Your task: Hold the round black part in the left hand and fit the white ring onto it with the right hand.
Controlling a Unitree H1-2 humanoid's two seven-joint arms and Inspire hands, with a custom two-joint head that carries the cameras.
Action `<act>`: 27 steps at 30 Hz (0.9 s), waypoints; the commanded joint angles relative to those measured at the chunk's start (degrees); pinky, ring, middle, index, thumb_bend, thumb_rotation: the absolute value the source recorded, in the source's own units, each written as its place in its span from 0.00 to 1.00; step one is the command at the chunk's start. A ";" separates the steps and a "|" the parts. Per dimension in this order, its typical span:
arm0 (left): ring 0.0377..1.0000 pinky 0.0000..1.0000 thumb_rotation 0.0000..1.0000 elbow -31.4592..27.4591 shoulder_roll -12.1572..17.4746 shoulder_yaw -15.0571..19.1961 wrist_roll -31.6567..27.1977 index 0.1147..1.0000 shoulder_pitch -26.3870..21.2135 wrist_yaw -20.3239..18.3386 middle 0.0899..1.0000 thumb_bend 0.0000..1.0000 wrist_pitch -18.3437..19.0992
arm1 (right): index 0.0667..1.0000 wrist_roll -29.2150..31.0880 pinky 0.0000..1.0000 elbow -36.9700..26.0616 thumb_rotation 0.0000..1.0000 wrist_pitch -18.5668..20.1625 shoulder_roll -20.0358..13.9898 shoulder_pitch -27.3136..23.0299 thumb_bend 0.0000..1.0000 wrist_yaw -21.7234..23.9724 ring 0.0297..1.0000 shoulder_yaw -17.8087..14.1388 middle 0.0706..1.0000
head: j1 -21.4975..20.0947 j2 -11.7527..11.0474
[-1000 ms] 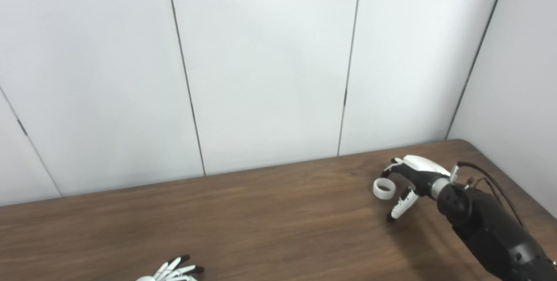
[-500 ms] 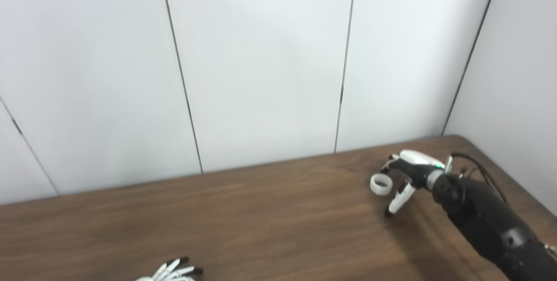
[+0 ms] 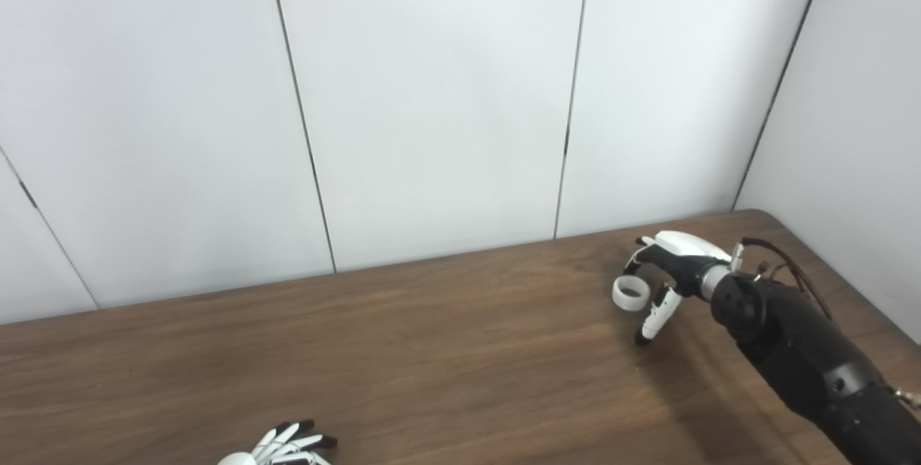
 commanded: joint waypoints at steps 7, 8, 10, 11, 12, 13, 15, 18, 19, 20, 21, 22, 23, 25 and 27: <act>0.96 1.00 0.04 -0.90 1.39 -0.25 1.12 0.41 1.59 -3.55 0.82 0.52 0.73 | 0.51 -0.72 0.99 0.94 0.09 -1.09 -1.11 -1.19 0.66 -2.47 1.00 0.08 0.97 | -0.13 0.22; 0.96 1.00 0.04 -1.03 1.38 -0.19 1.15 0.41 1.62 -3.72 0.83 0.52 0.83 | 0.48 -0.69 0.99 0.90 0.11 -1.12 -1.08 -1.17 0.58 -2.55 1.00 0.06 0.97 | -0.13 0.22; 0.96 1.00 0.04 -1.07 1.32 -0.05 1.19 0.41 1.65 -3.82 0.82 0.52 0.84 | 0.46 -0.52 0.99 0.64 0.13 -1.00 -0.99 -1.14 0.54 -2.48 1.00 -0.06 0.97 | -0.16 0.28; 0.96 1.00 0.04 -1.08 1.29 0.01 1.15 0.41 1.67 -3.86 0.82 0.52 0.82 | 0.45 -0.48 0.99 0.53 0.13 -0.91 -0.97 -1.13 0.53 -2.38 1.00 -0.09 0.96 | -0.20 0.32; 0.96 1.00 0.04 -1.08 1.27 0.07 1.13 0.41 1.67 -3.90 0.82 0.52 0.76 | 0.45 -0.38 1.00 0.50 0.13 -0.99 -1.00 -1.14 0.52 -2.35 1.00 -0.13 0.96 | -0.20 0.32; 0.96 1.00 0.04 -1.07 1.25 0.12 1.13 0.41 1.67 -3.93 0.82 0.52 0.68 | 0.45 -0.24 1.00 0.50 0.13 -1.20 -1.06 -1.13 0.52 -2.39 1.00 -0.17 0.96 | -0.20 0.32; 0.96 1.00 0.04 -1.02 1.23 0.17 1.17 0.41 1.65 -3.96 0.82 0.52 0.59 | 0.45 -0.05 0.99 0.52 0.13 -1.48 -1.14 -1.12 0.52 -2.49 1.00 -0.21 0.96 | -0.20 0.32; 0.96 1.00 0.04 -1.21 1.24 0.28 1.05 0.41 1.69 -4.01 0.82 0.52 0.60 | 0.45 0.10 0.99 0.17 0.12 -1.45 -1.28 -1.14 0.52 -2.05 1.00 -0.23 0.95 | -0.41 0.45; 0.96 1.00 0.04 -1.23 1.24 0.31 1.01 0.41 1.69 -4.02 0.82 0.52 0.58 | 0.45 0.13 0.99 0.13 0.12 -1.44 -1.30 -1.15 0.52 -1.98 1.00 -0.24 0.95 | -0.44 0.46; 0.96 1.00 0.04 -1.26 1.23 0.33 1.05 0.41 1.69 -4.06 0.82 0.52 0.67 | 0.45 0.10 0.99 0.16 0.12 -1.42 -1.31 -1.19 0.52 -1.96 1.00 -0.22 0.94 | -0.45 0.46; 0.96 1.00 0.04 -1.26 1.24 0.34 1.11 0.41 1.66 -4.11 0.82 0.52 0.72 | 0.45 0.06 0.99 0.21 0.12 -1.40 -1.30 -1.23 0.52 -1.97 1.00 -0.18 0.94 | -0.44 0.47; 0.96 1.00 0.04 -1.24 1.25 0.33 1.20 0.41 1.64 -4.13 0.82 0.52 0.74 | 0.45 0.06 0.99 0.34 0.12 -1.76 -1.32 -1.23 0.52 -2.25 1.00 -0.18 0.94 | -0.44 0.47; 0.96 1.00 0.04 -1.19 1.25 0.32 1.27 0.41 1.62 -4.12 0.82 0.52 0.69 | 0.45 0.14 0.99 0.42 0.12 -2.16 -1.34 -1.17 0.52 -2.57 1.00 -0.26 0.93 | -0.44 0.47; 0.96 1.00 0.04 -1.13 1.23 0.28 1.32 0.41 1.57 -4.17 0.82 0.52 0.72 | 0.45 0.26 0.98 0.48 0.12 -2.84 -1.35 -0.98 0.52 -3.10 1.00 -0.53 0.92 | -0.50 0.40; 0.96 1.00 0.04 -0.88 1.17 0.24 1.38 0.41 1.48 -4.12 0.82 0.52 0.64 | 0.45 0.21 0.98 0.41 0.12 -3.03 -1.35 -0.88 0.52 -3.22 1.00 -0.69 0.92 | -0.46 0.41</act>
